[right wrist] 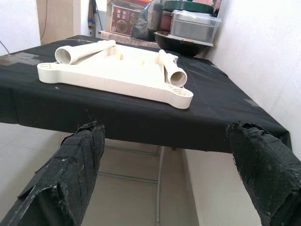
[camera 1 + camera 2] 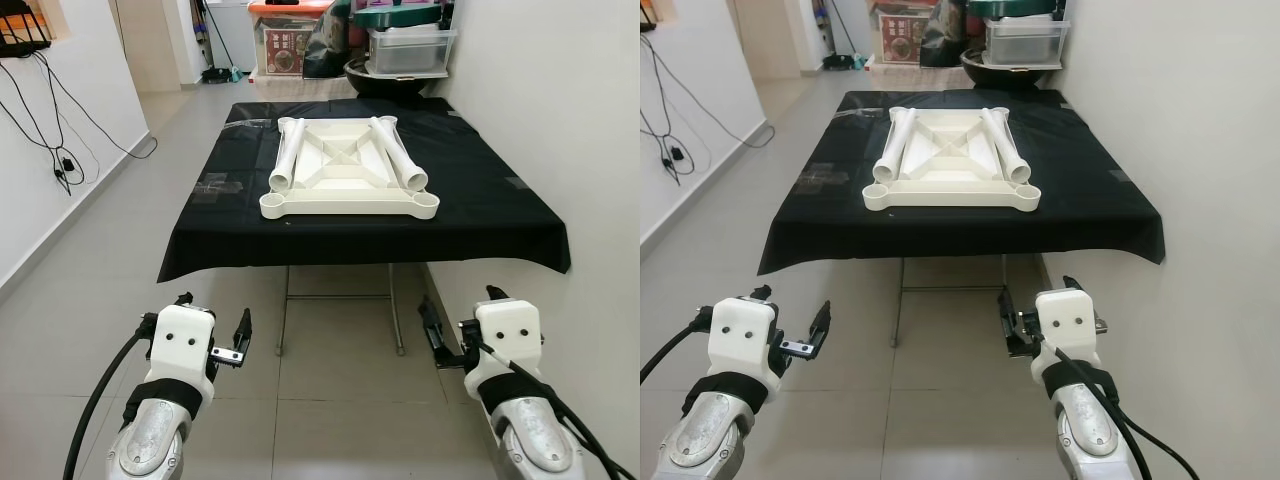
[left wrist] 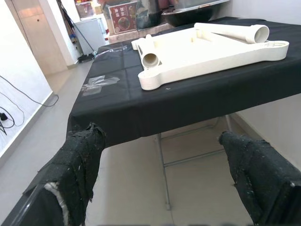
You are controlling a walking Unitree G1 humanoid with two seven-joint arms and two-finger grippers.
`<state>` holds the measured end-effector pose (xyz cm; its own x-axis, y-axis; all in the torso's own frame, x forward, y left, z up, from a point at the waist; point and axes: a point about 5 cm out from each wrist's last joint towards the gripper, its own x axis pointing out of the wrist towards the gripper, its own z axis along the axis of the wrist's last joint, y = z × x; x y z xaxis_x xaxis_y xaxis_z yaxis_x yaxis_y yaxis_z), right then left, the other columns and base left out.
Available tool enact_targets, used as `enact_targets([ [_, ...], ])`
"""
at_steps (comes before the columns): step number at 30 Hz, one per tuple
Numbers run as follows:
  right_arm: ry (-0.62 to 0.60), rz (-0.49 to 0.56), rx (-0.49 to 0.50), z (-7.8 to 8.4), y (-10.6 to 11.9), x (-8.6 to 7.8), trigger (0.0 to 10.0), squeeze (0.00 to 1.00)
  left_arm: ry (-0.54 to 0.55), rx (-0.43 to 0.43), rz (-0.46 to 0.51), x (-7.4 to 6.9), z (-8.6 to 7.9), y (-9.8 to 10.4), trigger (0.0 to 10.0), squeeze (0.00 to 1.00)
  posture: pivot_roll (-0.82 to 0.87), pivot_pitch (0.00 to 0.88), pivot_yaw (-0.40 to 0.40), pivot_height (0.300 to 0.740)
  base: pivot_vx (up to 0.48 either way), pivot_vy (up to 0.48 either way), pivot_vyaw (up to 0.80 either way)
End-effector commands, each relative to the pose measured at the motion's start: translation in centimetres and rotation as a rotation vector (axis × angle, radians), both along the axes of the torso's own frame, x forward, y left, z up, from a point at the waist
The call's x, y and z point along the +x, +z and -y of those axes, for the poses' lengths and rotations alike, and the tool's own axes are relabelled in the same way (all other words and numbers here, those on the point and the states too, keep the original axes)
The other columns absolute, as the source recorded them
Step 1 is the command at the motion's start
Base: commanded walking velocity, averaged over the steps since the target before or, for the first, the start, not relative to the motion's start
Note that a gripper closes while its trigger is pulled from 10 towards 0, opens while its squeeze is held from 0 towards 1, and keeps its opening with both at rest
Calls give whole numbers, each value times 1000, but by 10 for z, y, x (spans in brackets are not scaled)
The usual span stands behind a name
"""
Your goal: Building children table
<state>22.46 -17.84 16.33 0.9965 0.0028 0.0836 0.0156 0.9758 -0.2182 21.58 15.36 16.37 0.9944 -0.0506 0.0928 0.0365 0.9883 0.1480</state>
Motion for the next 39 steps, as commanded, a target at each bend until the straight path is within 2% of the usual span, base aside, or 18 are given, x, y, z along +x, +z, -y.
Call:
enact_targets([
  [1,9,35,3,-1,2,2,10000,0,-3,1,6,0,-1,-1,10000,0,-23,0,-28,740,0,0,0],
  [3,9,35,3,-1,2,2,10000,0,-3,1,6,0,-1,-1,10000,0,-23,0,-28,740,0,0,0],
  [4,-14,112,19,4,13,4,10000,0,1,-13,8,0,-2,-1,10000,0,-24,0,-25,740,0,0,0],
  [6,-44,166,80,8,26,6,10000,0,19,-36,9,0,-4,1,10000,0,-26,0,-24,740,0,0,0],
  [7,-75,178,215,13,35,10,10000,0,48,-133,4,3,-9,4,10000,0,-26,0,-21,740,0,0,0],
  [9,-75,178,215,13,35,10,10000,0,48,-133,4,3,-9,4,10000,0,-26,0,-21,740,0,0,0],
  [10,-91,170,367,15,39,13,10000,0,73,-238,-1,6,-13,8,10000,0,-26,0,-21,740,0,0,0],
  [11,-92,80,579,18,27,18,10000,0,122,-504,-58,9,-21,3,10000,0,-26,0,-23,740,0,0,0],
  [12,-92,80,579,18,27,18,10000,0,122,-504,-58,9,-21,3,10000,0,-26,0,-23,740,0,0,0],
  [13,-84,55,497,19,24,18,10000,0,131,-451,-62,9,-23,1,10000,0,-25,0,-24,740,0,0,0],
  [14,-84,55,497,19,24,18,10000,0,131,-451,-62,9,-23,1,10000,0,-25,0,-24,740,0,0,0],
  [15,-47,51,306,14,23,17,10000,0,112,-196,-43,7,-21,1,10000,0,-27,0,-24,740,0,0,0],
  [16,-47,51,306,14,23,17,10000,0,112,-196,-43,7,-21,1,10000,0,-27,0,-24,740,0,0,0],
  [17,-1,48,132,8,22,16,10000,0,65,22,-7,5,-15,1,10000,0,-25,0,-28,740,0,0,0],
  [18,48,59,0,0,21,14,10000,0,16,141,15,2,-8,1,10000,0,-25,0,-28,740,0,0,0],
  [19,80,66,-56,-5,19,14,10000,0,-5,166,24,1,-4,0,10000,0,-22,0,-29,740,0,0,0],
  [26,112,59,-73,-8,20,16,10000,0,-32,98,-7,4,-5,2,10000,0,-20,0,-30,740,0,0,0],
  [39,131,16,-83,-10,10,11,10000,0,-46,105,13,-1,-1,-1,10000,0,-23,0,-28,740,0,0,0],
])
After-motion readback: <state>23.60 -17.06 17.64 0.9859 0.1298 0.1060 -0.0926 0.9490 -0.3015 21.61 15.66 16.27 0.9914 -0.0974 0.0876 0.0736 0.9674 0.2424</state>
